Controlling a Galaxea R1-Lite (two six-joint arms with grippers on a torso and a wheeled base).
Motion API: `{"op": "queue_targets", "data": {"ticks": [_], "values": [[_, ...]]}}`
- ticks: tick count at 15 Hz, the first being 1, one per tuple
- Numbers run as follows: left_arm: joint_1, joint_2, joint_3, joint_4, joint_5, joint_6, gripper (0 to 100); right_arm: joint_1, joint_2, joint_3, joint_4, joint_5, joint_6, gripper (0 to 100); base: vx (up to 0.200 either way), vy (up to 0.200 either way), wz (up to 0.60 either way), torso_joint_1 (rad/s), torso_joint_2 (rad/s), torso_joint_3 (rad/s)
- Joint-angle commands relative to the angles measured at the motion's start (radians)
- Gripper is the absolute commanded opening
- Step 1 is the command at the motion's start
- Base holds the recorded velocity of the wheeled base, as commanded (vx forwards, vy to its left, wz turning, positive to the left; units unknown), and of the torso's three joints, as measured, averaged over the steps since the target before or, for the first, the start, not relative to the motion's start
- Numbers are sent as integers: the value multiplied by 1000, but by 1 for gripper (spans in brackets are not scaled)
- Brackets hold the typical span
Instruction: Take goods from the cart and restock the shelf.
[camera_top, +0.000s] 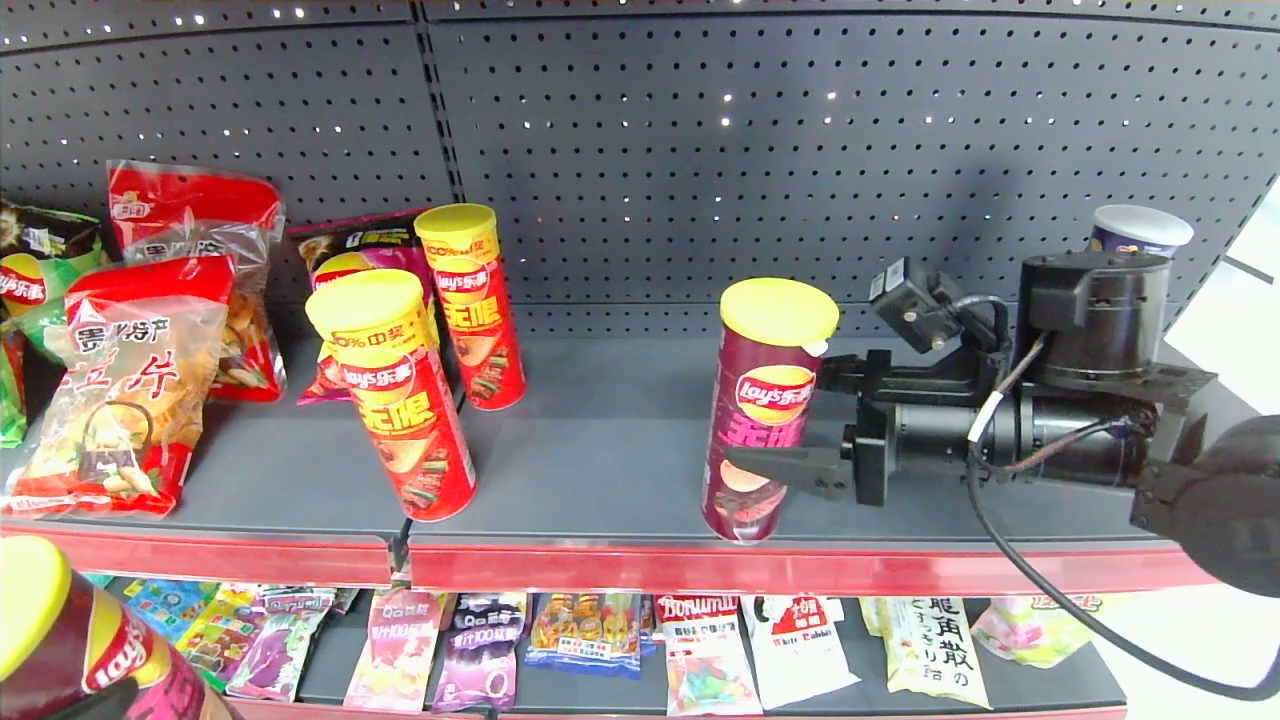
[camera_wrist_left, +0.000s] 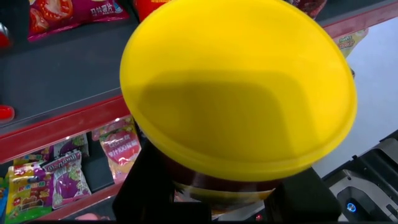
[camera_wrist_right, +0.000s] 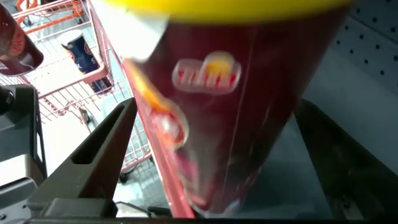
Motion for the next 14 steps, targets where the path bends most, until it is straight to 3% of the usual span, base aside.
{"op": "queue_targets", "data": {"ticks": [1, 7, 9, 10, 11, 13, 14], "values": [[0, 1, 0, -1, 0, 0, 0, -2, -80, 64, 0, -11, 14, 100, 0, 0, 0, 0, 0, 0], [-1, 1, -3, -1, -6, 0, 0, -33, -376, 294, 9, -128, 49, 100, 0, 0, 0, 0, 0, 0], [-1, 1, -6, -1, -11, 0, 0, -32, -554, 421, 10, -375, 74, 100, 0, 0, 0, 0, 0, 0], [-1, 1, -14, -1, -11, 0, 0, -22, -698, 500, 13, -585, 72, 100, 0, 0, 0, 0, 0, 0], [-1, 1, -22, -1, -16, 0, 0, -25, -791, 524, 13, -714, 71, 100, 0, 0, 0, 0, 0, 0], [-1, -2, -30, -1, -52, 0, 0, -33, -966, 541, 59, -930, 51, 100, 0, 0, 0, 0, 0, 0], [-1, -2, -34, -1, -78, 0, 0, -35, -1060, 526, 147, -991, 17, 100, 0, 0, 0, 0, 0, 0]]}}
